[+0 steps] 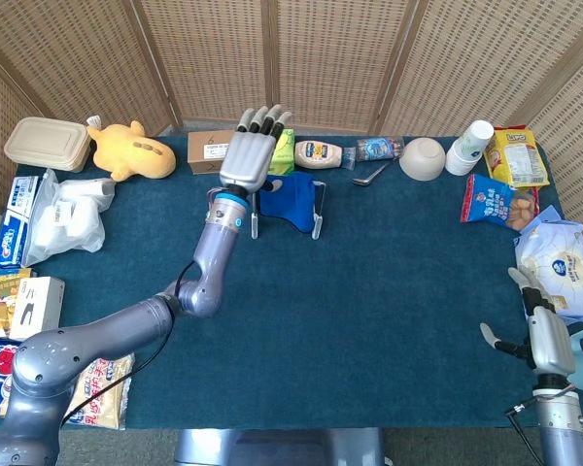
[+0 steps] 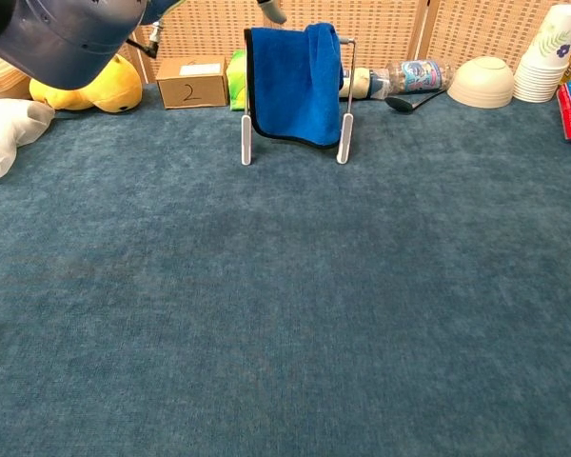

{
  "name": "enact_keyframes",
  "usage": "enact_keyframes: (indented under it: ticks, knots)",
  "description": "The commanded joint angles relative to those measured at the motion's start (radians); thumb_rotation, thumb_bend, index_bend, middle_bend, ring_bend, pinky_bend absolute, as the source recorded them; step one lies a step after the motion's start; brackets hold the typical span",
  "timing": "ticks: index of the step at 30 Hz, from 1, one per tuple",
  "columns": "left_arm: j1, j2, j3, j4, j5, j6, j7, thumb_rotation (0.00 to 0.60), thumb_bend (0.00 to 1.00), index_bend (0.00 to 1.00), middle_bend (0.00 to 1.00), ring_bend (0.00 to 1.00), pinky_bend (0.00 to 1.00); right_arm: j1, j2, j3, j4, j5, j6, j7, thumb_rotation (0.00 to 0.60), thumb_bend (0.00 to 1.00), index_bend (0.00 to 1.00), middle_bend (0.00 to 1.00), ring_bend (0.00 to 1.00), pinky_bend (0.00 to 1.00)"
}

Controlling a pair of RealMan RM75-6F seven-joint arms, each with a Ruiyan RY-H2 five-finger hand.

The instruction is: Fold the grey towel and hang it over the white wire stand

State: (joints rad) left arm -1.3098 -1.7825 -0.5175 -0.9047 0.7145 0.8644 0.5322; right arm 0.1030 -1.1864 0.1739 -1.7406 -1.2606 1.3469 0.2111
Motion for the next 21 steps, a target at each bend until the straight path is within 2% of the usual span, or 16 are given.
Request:
enact_keyframes:
  ticks: [1,10,21]
  knots:
    - [-0.007,-0.008,0.000,0.022,-0.013,-0.006,0.004,0.600,0.18,0.08,0.00,0.00,0.00,-0.001,0.002,0.000,-0.003,0.002,0.001,-0.002,0.600,0.26,0.02,0.04,0.00,0.00]
    - [-0.096,-0.107,-0.019,0.214,-0.036,-0.076,-0.018,0.600,0.18,0.08,0.00,0.00,0.00,-0.012,0.012,0.002,-0.006,0.022,0.010,-0.006,0.600,0.26,0.02,0.04,0.00,0.00]
    - [-0.172,-0.177,-0.032,0.340,-0.005,-0.122,-0.068,0.600,0.18,0.07,0.00,0.00,0.00,-0.018,0.014,0.001,0.004,0.028,0.007,0.006,0.600,0.25,0.02,0.04,0.00,0.00]
